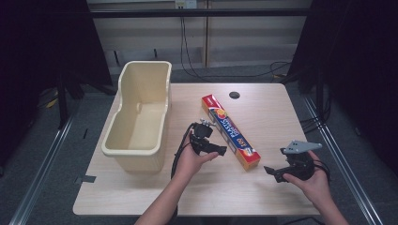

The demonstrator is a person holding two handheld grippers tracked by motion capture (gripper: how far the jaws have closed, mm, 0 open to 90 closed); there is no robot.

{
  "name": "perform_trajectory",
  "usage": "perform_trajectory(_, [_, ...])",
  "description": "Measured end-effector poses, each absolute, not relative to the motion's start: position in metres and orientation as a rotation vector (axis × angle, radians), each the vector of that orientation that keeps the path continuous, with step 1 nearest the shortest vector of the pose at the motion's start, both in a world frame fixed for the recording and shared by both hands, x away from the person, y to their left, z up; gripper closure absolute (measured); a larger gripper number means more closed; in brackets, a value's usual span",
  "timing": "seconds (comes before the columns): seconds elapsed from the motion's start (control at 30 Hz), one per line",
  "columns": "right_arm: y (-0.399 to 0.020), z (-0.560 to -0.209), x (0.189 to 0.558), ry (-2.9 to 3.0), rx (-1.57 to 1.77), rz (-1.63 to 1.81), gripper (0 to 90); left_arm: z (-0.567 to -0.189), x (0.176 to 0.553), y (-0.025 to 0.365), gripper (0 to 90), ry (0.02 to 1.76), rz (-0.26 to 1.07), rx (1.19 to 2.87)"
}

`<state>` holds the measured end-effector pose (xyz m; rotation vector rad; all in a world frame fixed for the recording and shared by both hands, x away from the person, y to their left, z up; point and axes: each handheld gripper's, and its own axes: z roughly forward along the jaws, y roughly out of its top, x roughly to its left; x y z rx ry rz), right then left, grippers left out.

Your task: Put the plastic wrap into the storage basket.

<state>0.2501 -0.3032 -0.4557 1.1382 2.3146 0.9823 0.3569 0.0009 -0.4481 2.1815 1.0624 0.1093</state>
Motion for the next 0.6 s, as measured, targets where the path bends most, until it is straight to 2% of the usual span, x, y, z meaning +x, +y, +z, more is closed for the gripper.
perform_trajectory(0.23, [-0.304, -0.456, 0.251, 2.308, 1.144, 0.984, 6.4, -0.449, 0.363, -0.002, 4.0, 1.08, 0.084, 2.181])
perform_trajectory(0.6, [-0.306, -0.456, 0.25, 2.302, 1.149, 0.986, 6.0, -0.443, 0.373, -0.027, 3.1, 1.115, 0.084, 2.157])
